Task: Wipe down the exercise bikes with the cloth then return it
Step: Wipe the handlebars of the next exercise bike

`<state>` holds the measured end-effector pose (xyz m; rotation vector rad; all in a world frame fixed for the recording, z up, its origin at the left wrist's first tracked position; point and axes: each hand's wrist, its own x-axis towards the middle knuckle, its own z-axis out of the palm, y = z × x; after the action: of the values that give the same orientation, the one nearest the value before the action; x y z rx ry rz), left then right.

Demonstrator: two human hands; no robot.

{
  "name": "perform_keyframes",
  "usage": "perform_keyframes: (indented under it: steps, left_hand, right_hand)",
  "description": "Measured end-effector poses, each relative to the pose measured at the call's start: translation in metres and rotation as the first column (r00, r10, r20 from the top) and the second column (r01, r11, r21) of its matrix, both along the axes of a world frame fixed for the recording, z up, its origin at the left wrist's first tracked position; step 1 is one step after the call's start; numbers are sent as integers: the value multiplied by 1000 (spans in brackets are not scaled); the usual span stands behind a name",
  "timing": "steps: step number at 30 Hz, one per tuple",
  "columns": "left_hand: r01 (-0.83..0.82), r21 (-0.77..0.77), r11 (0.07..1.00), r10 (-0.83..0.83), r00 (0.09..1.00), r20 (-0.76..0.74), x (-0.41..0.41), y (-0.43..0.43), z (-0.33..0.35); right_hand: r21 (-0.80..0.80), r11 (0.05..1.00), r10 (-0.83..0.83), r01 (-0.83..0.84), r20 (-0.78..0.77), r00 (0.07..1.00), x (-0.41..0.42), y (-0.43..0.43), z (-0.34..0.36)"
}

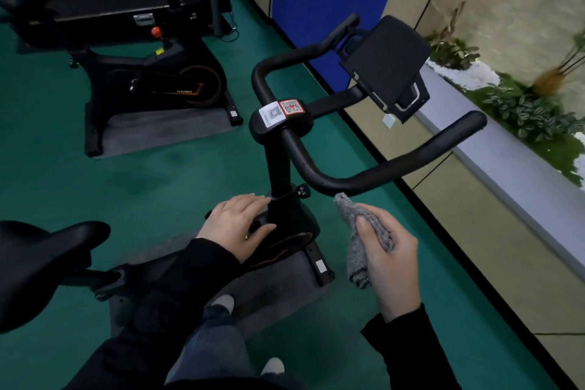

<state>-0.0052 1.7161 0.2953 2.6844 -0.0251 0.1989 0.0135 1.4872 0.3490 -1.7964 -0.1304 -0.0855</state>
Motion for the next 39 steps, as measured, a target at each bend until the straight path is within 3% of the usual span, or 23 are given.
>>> perform_keyframes:
  steps: [6,12,17,23,30,39]
  left_hand:
    - [200,-48,979,-197,979,56,49,25,5]
    - [375,-91,923,-345,907,243,95,67,29]
    - [446,-66,892,-391,838,381,142,90,39]
    - [524,-1,851,-497,807,320,193,96,35]
    - [615,-108,781,-547,757,358,216,96,19]
    - [623,-241,744,-523,768,371,220,99,12]
  right_hand:
    - [-22,991,-129,130,62,990,29,35,14]
    - [-181,946,-243,268,150,958,68,89,18]
    - [-465,797,-285,385,272,919,91,130,11]
    - [-646,681,-256,346,232,938,121,170,5]
    - [-715,627,-306,310,141,942,127,167,3]
    - [-648,449,-444,615,435,783,108,213,-29]
